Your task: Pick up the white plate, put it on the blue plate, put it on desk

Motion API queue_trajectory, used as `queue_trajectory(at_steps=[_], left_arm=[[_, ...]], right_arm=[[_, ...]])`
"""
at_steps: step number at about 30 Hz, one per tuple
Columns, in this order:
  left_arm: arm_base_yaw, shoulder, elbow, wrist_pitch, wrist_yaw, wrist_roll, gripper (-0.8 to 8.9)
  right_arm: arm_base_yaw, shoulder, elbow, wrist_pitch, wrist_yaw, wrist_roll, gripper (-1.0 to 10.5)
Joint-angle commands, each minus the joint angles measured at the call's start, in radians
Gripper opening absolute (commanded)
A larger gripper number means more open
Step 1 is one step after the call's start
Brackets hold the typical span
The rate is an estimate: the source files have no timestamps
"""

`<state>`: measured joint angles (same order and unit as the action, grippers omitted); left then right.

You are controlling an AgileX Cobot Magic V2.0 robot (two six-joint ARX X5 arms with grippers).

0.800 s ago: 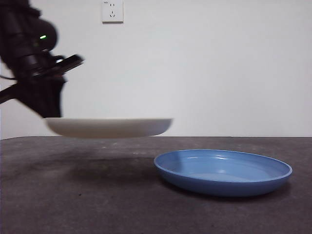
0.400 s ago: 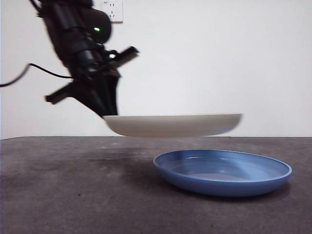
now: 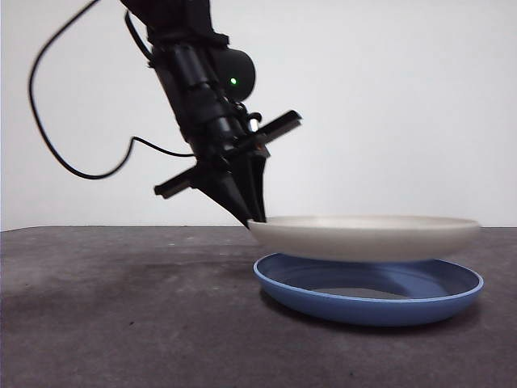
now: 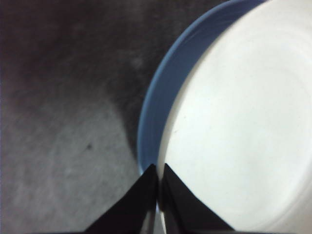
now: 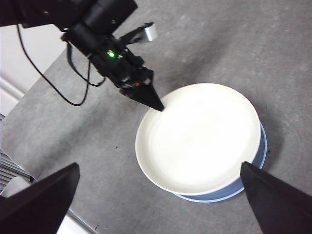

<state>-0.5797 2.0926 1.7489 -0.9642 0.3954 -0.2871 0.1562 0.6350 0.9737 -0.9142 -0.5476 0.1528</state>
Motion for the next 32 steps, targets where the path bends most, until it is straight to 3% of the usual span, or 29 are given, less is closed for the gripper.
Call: queue_trajectory(at_steps=[1,13,18,25,32], left_arm=[[-0.008,0.037,0.034,0.018,0.004,-0.005,0.09],[-0.026,0.068,0.034,0.022,0.004,0.041,0.13],[-0.031,0.068,0.034,0.047,0.004,0.045,1.92],[-0.031,0.068,0.037,0.071,0.004,0.043,3.11],[-0.031,0.068,0.063,0.063,0.004,0.066,5.18]], right_arm=[[0.003,0.003,0.019,0.003,-0.003,-0.008,6.0],[0.003,0.003,0.019,-0.001,-0.002,-0.008,6.0],[0.003,0.003,0.019,-0.001,-0.002,-0.008,6.0],[0.003,0.003,0.019,-0.003,-0.002,-0.008,6.0],[0.003,0.003,0.019,-0.004,-0.002,-0.008,6.0]])
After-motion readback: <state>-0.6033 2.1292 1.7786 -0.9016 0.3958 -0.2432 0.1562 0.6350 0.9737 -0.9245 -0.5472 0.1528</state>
